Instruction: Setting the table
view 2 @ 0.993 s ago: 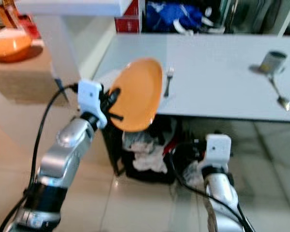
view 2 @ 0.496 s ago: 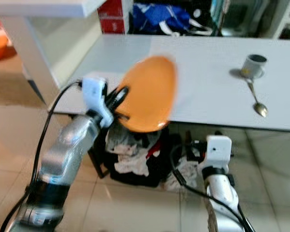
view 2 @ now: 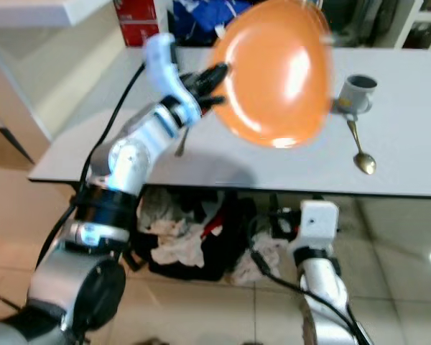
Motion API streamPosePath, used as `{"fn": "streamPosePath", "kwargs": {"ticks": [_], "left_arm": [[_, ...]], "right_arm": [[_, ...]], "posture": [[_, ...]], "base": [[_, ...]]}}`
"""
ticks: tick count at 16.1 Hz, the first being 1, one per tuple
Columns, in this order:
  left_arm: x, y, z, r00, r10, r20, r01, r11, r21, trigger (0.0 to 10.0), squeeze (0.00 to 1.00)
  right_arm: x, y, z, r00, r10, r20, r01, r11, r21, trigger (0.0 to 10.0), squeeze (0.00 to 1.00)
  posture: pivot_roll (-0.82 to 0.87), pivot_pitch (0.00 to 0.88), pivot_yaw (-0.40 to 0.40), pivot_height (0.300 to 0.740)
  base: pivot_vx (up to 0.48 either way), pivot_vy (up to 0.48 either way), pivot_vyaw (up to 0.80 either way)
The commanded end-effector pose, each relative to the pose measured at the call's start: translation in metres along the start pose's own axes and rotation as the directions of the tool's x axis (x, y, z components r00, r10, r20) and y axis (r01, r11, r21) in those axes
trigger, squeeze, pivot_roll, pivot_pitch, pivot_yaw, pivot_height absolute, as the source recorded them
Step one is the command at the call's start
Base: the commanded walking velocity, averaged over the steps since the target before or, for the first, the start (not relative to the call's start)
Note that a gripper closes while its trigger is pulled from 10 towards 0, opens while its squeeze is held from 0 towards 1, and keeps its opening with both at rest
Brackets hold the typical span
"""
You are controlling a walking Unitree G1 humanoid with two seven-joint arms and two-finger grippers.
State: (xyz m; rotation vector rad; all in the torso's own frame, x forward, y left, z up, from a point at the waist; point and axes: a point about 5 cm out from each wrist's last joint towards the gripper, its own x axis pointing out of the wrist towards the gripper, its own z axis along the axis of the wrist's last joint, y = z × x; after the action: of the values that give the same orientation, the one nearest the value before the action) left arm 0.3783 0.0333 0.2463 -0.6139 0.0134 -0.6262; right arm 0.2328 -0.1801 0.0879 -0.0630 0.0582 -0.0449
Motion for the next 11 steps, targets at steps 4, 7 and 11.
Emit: {"fn": "streamPosePath", "kwargs": {"ticks": [4, 7, 11], "left_arm": [[0.023, -0.006, 0.0, 0.999, 0.043, 0.027, -0.039, 0.987, -0.159, 0.0, 0.0], [0.028, -0.003, -0.009, 0.996, 0.083, -0.007, -0.083, 0.97, -0.231, 0.0, 0.0], [0.03, 0.001, -0.022, 0.992, 0.123, -0.034, -0.127, 0.96, -0.248, 0.0, 0.0]], "right_arm": [[-0.004, 0.002, 0.0, 1.0, 0.001, -0.005, -0.002, 1.0, -0.01, 10.0, 0.0], [-0.006, 0.003, 0.0, 1.0, 0.004, -0.01, -0.004, 1.0, -0.012, 10.0, 0.0], [-0.011, 0.003, 0.002, 1.0, 0.005, -0.008, -0.005, 1.0, -0.018, 10.0, 0.0]], "posture": [[-0.24, 0.0, 0.055, 0.727], [-0.25, 0.001, 0.055, 0.727], [-0.28, 0.011, 0.058, 0.727]], "base": [[0.0, 0.0, 0.0], [0.0, 0.0, 0.0], [0.0, 0.0, 0.0]]}}
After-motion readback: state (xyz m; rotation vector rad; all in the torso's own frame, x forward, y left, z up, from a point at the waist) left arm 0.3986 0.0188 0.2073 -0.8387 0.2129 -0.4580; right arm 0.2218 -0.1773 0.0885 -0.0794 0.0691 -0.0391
